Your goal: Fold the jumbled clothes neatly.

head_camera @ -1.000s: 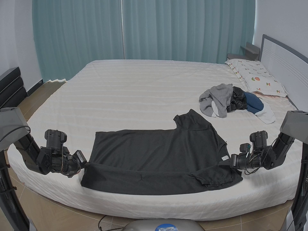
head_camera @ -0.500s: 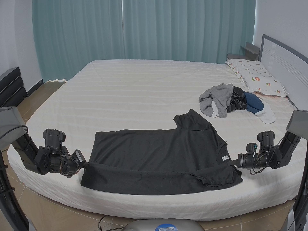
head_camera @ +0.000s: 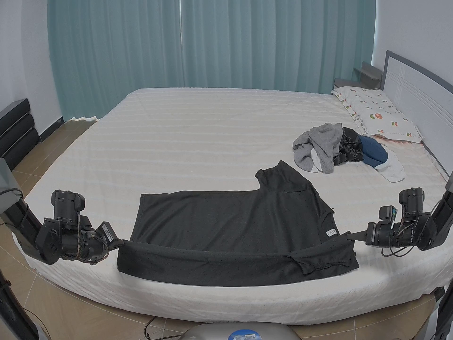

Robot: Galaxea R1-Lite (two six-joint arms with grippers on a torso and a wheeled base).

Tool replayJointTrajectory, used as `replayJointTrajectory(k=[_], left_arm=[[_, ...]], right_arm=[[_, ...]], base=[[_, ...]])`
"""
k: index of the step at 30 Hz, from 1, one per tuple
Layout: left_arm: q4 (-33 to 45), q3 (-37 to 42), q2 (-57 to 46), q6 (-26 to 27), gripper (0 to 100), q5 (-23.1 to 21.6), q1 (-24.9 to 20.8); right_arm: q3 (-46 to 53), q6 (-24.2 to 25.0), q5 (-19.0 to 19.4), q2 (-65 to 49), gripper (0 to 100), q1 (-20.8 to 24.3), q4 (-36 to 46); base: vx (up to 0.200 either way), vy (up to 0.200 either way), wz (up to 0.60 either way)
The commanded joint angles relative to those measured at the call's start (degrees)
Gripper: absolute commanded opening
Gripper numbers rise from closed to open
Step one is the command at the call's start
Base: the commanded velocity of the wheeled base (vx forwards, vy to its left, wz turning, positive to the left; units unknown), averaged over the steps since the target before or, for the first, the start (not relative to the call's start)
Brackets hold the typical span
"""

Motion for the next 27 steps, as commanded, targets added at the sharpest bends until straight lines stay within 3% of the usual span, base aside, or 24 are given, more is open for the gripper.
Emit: replayJointTrajectory(k=[1, 13, 18, 27], left_arm=[[0.12, 2.73, -5.12, -0.02, 0, -0.07, 0.31], [1.09, 6.6, -9.34, -0.02, 0, -0.16, 0.4], [6.27, 6.07, -11.18, -0.02, 0, -0.51, 0.4], [8.12, 2.02, -7.93, -0.2, 0, -0.69, 1.63]], right_arm=[[2.77, 0.07, 0.36, -5.97, 0, -0.6, 0.01], [6.29, -0.01, 0.8, -11.42, 0, -0.51, 0.1], [7.08, -0.01, 0.71, -11.42, 0, -0.78, 0.1], [5.94, -0.19, 0.18, -9.31, 0, -0.6, 0.01]], base=[[0.0, 0.0, 0.0], [0.0, 0.0, 0.0], [0.0, 0.0, 0.0], [0.0, 0.0, 0.0]])
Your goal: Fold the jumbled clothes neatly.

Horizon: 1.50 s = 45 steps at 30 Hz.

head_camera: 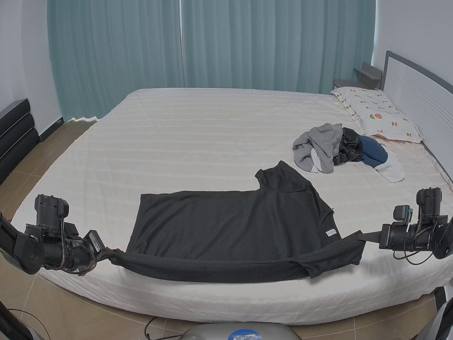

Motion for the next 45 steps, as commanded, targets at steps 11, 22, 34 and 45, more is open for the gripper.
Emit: replayJointTrajectory(k=[11, 22, 34, 45], left_arm=[[2.47, -11.24, 15.15, -1.04, 0, 0.36, 0.4], [2.39, -17.22, 22.18, -0.78, 0, 0.8, 0.05], [1.95, -21.79, 27.45, -0.78, 0, 6.07, -0.39], [1.86, -22.76, 27.63, -1.04, 0, 6.16, -1.89]], right_arm=[[-9.29, 0.34, -2.67, 11.8, 0, 1.69, -0.05], [-16.68, 0.43, -6.27, 20.41, 0, 3.36, 0.04], [-20.89, 0.61, -8.56, 24.89, 0, 4.76, -0.05], [-22.48, 0.87, -8.65, 25.07, 0, 4.76, 0.04]], base=[[0.0, 0.0, 0.0], [0.0, 0.0, 0.0], [0.0, 0.0, 0.0], [0.0, 0.0, 0.0]])
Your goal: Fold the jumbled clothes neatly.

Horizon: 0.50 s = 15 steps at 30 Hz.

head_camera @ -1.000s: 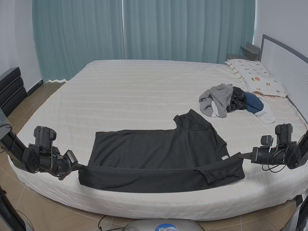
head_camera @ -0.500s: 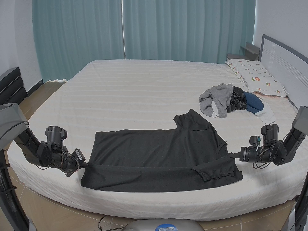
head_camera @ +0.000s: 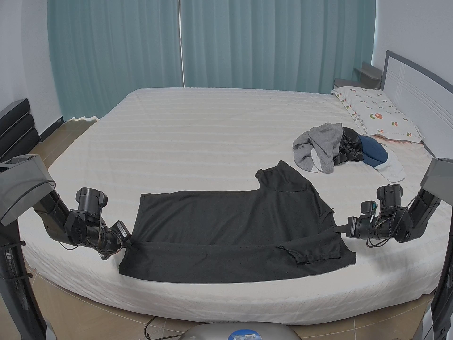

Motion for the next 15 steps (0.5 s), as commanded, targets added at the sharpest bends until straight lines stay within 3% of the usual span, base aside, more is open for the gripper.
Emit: replayJointTrajectory(k=[1, 7, 8, 9, 14, 15], left_arm=[[0.01, -0.52, 0.33, -0.44, 0, -0.03, -0.37], [0.01, -1.05, 0.42, -2.11, 0, -0.03, -0.37], [0.01, -1.05, 0.42, -2.11, 0, -0.03, -0.37], [0.09, -1.05, 0.42, -2.11, 100, -0.03, -0.37], [0.36, -0.96, 0.16, -2.11, 100, -0.03, -0.37], [0.36, -0.61, -0.2, -2.2, 100, -0.03, -0.2]], right_arm=[[-0.58, -0.03, 0.03, 0.24, 0, -0.07, 0.02], [-0.94, -0.03, -0.23, 1.47, 0, 0.02, 0.1], [-0.94, -0.03, -0.58, 1.91, 100, 0.02, 0.02], [-1.02, -0.03, -0.76, 2.17, 100, 0.11, -0.07], [-0.94, 0.49, -0.76, 1.99, 100, 0.11, -0.07], [-0.58, 3.39, -0.76, 0.41, 100, 0.11, -0.16]], base=[[0.0, 0.0, 0.0], [0.0, 0.0, 0.0], [0.0, 0.0, 0.0], [0.0, 0.0, 0.0], [0.0, 0.0, 0.0], [0.0, 0.0, 0.0]])
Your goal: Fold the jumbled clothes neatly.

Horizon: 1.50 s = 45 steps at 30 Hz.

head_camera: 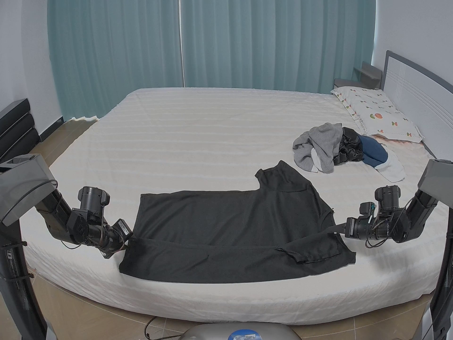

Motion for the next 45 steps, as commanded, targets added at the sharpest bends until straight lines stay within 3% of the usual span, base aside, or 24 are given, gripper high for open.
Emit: replayJointTrajectory(k=[1, 8, 18, 22, 45], left_arm=[[0.02, 0.65, -0.66, -0.09, 100, -0.01, 0.24], [-0.07, 3.11, -5.14, -5.1, 100, -0.36, 0.86], [-0.33, 5.75, -8.04, -5.27, 100, -2.73, 2.0], [-0.33, 5.84, -7.78, -5.45, 100, -2.82, 2.09], [-0.42, 4.08, -7.34, -7.56, 100, -2.91, 2.35]], right_arm=[[0.58, 4.32, 0.13, -2.32, 100, 0.0, -0.13], [4.62, 13.28, -0.3, -10.06, 100, -0.97, -0.13], [12.8, 21.1, -0.3, -16.21, 100, -2.81, -0.13], [13.15, 21.28, -0.13, -15.51, 100, -2.55, -0.22], [13.76, 21.19, -0.22, -15.07, 100, -2.11, -0.13]], base=[[0.0, 0.0, 0.0], [0.0, 0.0, 0.0], [0.1, 0.0, 0.0], [0.2, 0.0, 0.0], [0.0, 0.0, 0.0]])
